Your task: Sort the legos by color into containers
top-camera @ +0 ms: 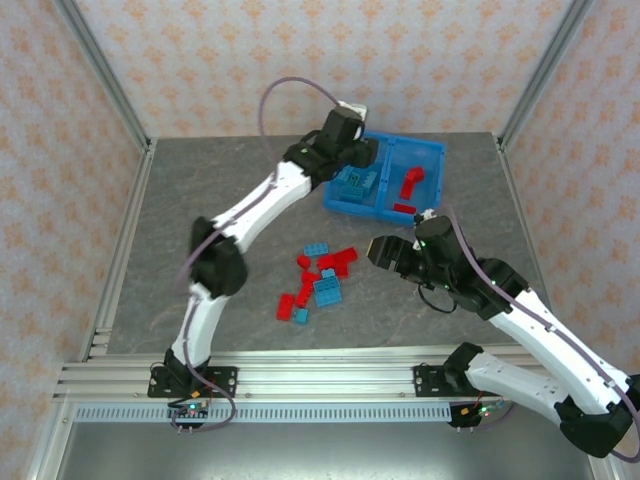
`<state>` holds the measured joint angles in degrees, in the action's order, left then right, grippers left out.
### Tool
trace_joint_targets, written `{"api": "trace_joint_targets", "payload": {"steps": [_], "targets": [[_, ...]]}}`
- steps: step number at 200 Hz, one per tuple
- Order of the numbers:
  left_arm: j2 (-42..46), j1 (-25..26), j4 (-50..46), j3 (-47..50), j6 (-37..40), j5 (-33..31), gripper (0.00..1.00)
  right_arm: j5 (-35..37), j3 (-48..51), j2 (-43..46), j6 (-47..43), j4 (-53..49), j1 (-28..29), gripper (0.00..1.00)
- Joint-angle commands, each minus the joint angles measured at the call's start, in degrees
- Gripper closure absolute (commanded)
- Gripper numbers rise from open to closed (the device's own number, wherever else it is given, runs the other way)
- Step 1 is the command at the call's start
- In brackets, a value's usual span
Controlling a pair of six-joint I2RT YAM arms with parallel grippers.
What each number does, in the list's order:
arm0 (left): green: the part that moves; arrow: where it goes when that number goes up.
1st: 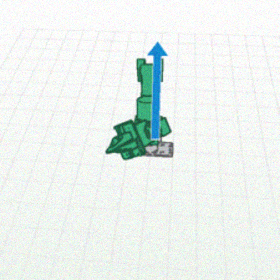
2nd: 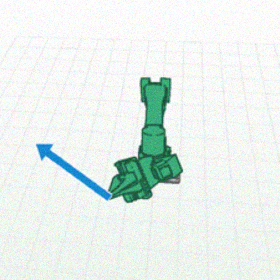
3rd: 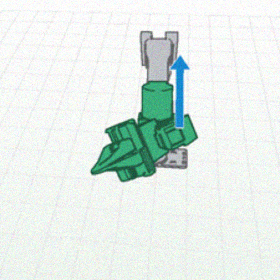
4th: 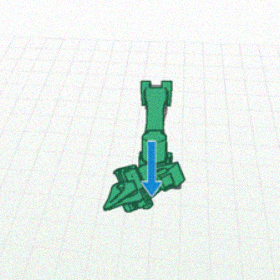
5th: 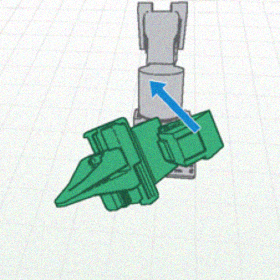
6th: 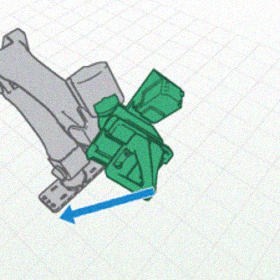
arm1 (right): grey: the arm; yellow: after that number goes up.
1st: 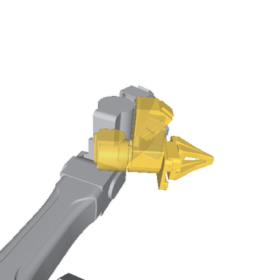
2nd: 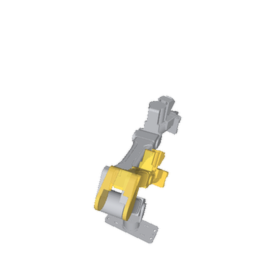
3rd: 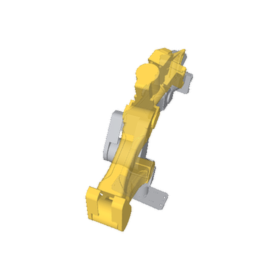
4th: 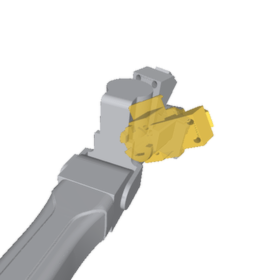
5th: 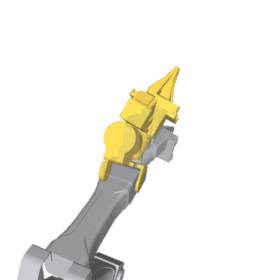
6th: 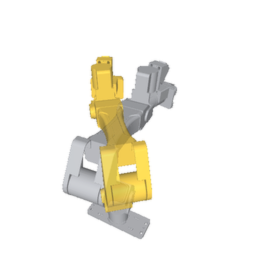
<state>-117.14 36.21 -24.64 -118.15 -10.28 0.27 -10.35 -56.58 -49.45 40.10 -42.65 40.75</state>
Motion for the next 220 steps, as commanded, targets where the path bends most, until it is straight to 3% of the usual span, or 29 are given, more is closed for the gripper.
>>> {"api": "trace_joint_targets", "payload": {"steps": [1,20,43,65,88,105,116,143,168,194,220], "targets": [[22.15,2.14,12.56,17.94,5.28,3.32,0.28,2.58,0.59,-0.94,0.61,-0.78,0.29,0.21],[36.76,2.81,11.78,31.15,11.52,8.75,0.17,0.45,1.3,-3.81,1.3,1.44,0.36,0.21],[52.37,4.31,4.82,42.32,24.83,15.88,0.01,-2.01,3.49,-8.18,1.52,6.67,1.2,0.22],[63.14,5.01,-8.11,49.48,41.04,24.23,0.0,-0.26,3.68,-13.96,-0.89,8.22,1.55,0.22],[70.45,5.07,-14.71,59.43,54.75,22.64,0.0,4.37,1.82,-22.08,-2.65,8.38,1.61,0.21],[74.14,5.09,-6.84,69.06,55.14,17.32,0.0,10.61,-0.86,-28.46,7.81,6.18,1.53,0.17],[75.43,5.1,-0.91,74.54,54.78,16.03,0.0,10.96,-1.79,-32.07,15.46,8.04,1.5,0.16],[74.67,5.1,1.34,76.66,52.4,17.08,0.0,10.26,-6.71,-41.08,28.14,8.88,1.7,0.15],[74.29,5.1,3.15,80.39,52.8,15.59,0.0,14.3,-11.67,-47.2,31.03,7.69,1.7,0.14],[75.48,5.06,3.64,81.65,53.74,15.17,0.0,13.79,-16.59,-53.44,32.22,6.83,1.7,0.14],[77.66,5.08,4.71,83.68,55.1,19.05,0.0,13.09,-17.47,-57.52,33.34,8.61,1.7,0.15]]}}
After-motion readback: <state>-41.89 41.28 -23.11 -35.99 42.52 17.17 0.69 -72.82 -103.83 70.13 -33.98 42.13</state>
